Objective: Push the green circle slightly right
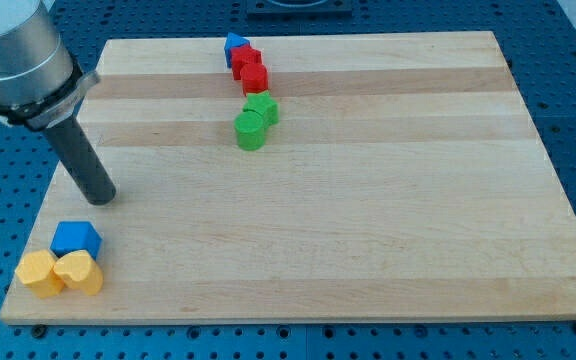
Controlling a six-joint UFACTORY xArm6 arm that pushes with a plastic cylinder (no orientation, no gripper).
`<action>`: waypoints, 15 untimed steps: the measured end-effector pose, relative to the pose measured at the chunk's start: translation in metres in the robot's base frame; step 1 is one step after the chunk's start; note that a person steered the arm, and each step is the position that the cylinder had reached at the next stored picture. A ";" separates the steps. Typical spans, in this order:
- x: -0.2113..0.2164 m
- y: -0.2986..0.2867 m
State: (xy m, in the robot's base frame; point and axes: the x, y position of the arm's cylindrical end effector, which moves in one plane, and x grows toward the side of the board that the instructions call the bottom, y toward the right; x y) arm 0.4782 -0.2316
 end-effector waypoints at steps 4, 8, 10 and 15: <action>-0.010 -0.004; -0.016 -0.009; -0.016 -0.010; -0.027 0.054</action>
State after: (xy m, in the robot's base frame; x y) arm 0.4515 -0.1772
